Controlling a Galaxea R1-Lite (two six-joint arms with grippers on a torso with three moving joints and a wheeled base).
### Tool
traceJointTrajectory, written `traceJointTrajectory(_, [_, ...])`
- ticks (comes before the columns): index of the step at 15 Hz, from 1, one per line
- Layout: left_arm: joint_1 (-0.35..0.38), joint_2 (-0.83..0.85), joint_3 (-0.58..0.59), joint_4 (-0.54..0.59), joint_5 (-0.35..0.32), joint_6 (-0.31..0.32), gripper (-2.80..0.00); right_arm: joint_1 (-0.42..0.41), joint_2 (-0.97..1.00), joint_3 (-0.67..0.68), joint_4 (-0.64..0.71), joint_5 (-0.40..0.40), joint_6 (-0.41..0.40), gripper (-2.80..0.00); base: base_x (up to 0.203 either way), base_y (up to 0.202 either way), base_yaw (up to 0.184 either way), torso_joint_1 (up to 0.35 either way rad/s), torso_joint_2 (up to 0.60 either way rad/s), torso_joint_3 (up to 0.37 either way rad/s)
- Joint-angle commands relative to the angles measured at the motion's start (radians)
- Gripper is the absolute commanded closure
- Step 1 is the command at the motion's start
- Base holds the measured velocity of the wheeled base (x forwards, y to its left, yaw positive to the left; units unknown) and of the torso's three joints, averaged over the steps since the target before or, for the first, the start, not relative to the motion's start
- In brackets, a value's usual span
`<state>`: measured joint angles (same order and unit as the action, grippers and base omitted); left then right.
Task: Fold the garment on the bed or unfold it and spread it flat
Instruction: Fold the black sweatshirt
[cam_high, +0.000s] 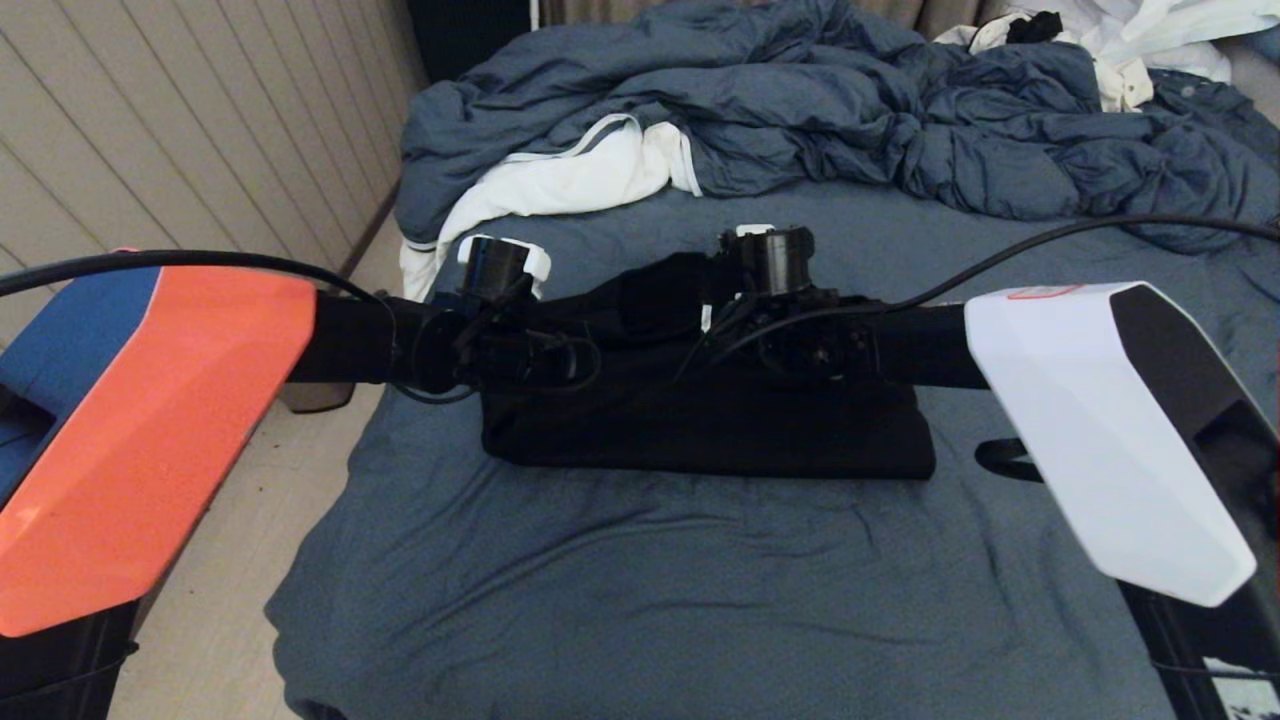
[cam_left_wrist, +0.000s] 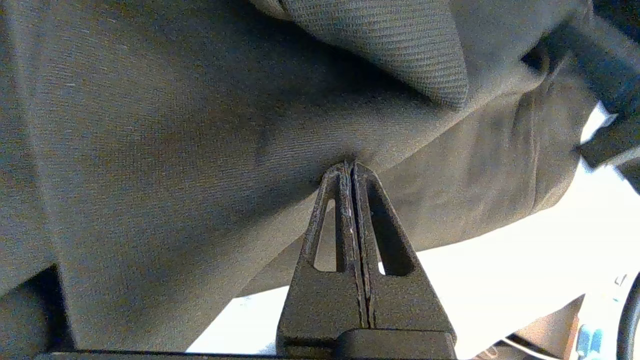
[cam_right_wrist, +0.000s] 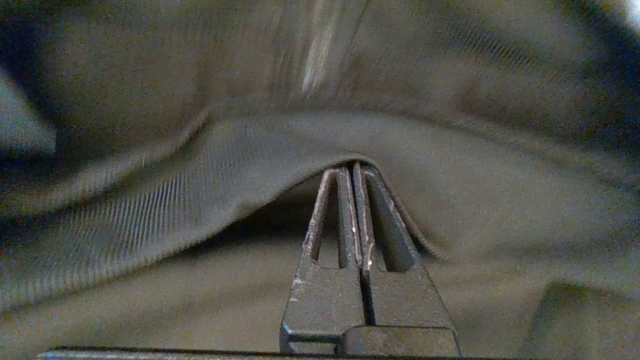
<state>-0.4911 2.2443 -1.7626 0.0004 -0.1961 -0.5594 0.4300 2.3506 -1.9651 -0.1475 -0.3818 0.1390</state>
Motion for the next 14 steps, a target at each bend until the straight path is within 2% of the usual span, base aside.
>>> traceJointTrajectory(1, [0.000,0.003,0.002,-0.005,0.000,-0.005,0.00,0.000,0.017,0.000,-0.076,-0.037,-0.021,0.00,0.000,0.000,0.000,0.000,0.00,0.000])
traceJointTrajectory(4, [0.000,0.005,0.000,-0.007,0.000,-0.007,0.00,-0.003,0.026,0.000,-0.211,-0.145,-0.075,0.00,0.000,0.000,0.000,0.000,0.00,0.000])
traceJointTrajectory(8, [0.000,0.001,-0.001,-0.007,0.001,-0.007,0.00,-0.036,-0.005,0.001,-0.324,-0.222,-0.137,0.00,0.000,0.000,0.000,0.000,0.00,0.000])
traceJointTrajectory(12, [0.016,-0.078,0.013,-0.005,0.000,-0.006,0.00,-0.054,-0.126,0.038,-0.299,-0.265,-0.141,0.00,0.000,0.000,0.000,0.000,0.00,0.000])
traceJointTrajectory(14, [0.040,-0.145,0.039,-0.003,-0.005,-0.003,0.00,-0.130,-0.198,0.065,-0.222,-0.262,-0.138,0.00,0.000,0.000,0.000,0.000,0.00,0.000])
